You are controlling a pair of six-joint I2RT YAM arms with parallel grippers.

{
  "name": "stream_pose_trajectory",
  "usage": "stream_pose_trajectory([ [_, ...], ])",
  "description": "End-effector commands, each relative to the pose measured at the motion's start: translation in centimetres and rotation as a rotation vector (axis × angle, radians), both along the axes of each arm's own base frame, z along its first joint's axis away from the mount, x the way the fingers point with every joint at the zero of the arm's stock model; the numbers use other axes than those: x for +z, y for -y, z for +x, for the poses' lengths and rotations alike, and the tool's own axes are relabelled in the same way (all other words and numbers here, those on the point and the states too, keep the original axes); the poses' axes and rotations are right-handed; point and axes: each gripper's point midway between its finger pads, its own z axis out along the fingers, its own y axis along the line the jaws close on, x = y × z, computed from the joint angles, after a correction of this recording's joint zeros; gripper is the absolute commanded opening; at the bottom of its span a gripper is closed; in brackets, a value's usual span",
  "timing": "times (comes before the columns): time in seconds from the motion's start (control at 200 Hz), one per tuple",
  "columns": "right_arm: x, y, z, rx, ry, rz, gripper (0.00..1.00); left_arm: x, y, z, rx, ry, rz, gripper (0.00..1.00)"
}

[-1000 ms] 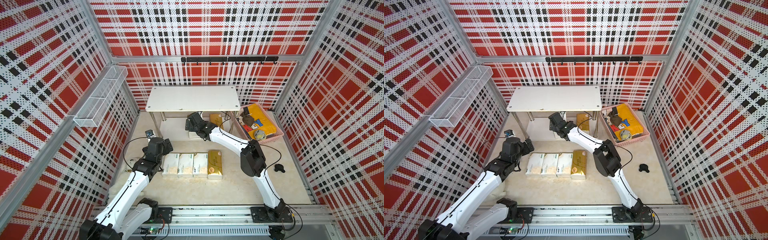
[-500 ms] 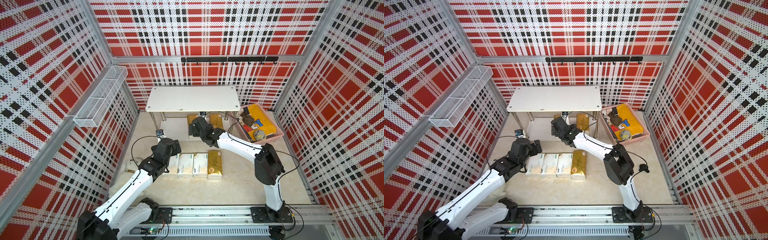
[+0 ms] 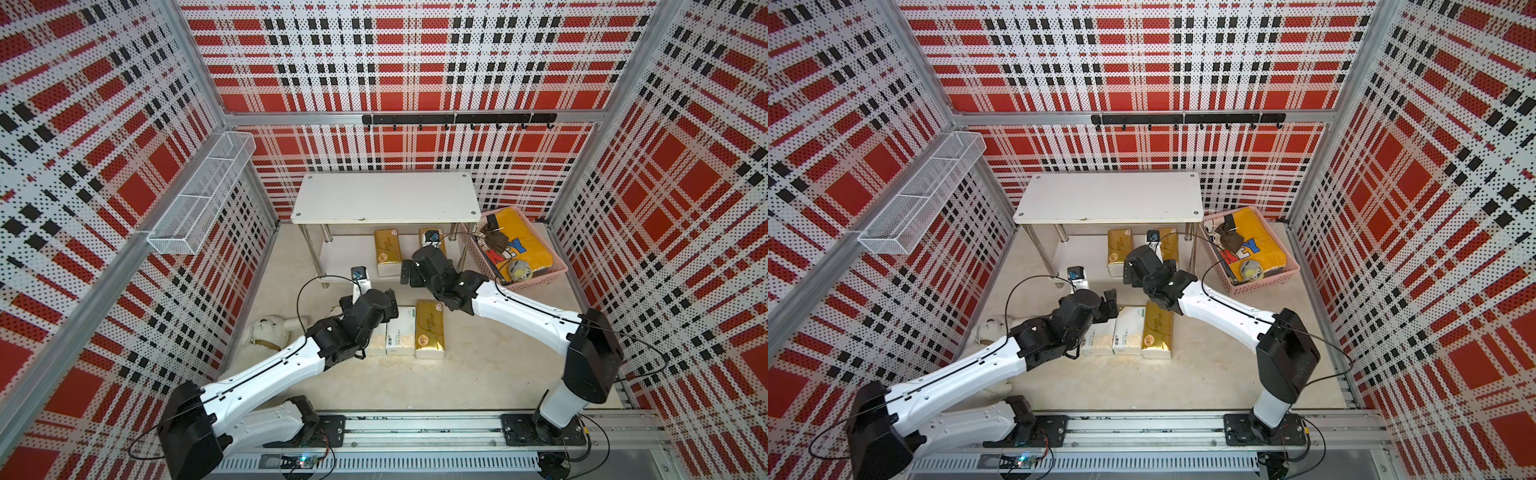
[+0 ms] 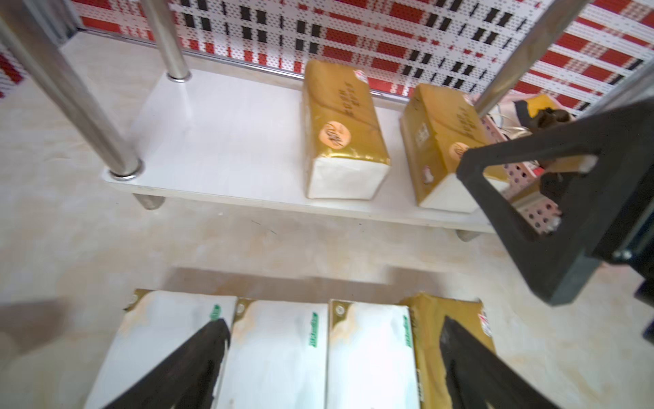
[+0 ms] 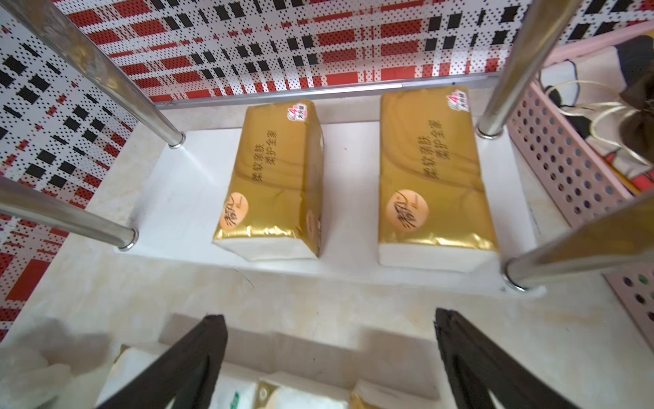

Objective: Place the tissue boxes on the shelf by color
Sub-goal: Place a box of tissues on the shelf, then pick up the box of tissues from the center of the board.

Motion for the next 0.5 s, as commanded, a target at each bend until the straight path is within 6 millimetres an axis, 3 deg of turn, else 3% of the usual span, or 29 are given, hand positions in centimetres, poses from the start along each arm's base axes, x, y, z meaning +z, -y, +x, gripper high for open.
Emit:
stream_pose_trajectory([
  [0.0, -0.1, 2.7, -2.5, -0.02, -0.02, -0.029, 1.0, 0.8, 3.4, -0.7, -0.027, 0.019, -0.046, 0.97],
  [0.2, -1.0, 8.0, -6.6, -0.079, -0.062, -0.051, 1.0, -1.5, 9.4, -2.5, -0.137, -0.024, -0.05, 0.98],
  [0.311, -1.8, 10.6, -8.0, -0.112, -0.064, -0.087, 1.0, -3.2, 11.4, -3.0, -0.178, -0.051, -0.08, 0.98],
  [0.496, -3.0, 13.1, -9.5, -0.139, -0.091, -0.133, 1.0, -5.0, 14.6, -4.1, -0.251, -0.076, -0.086, 0.97],
])
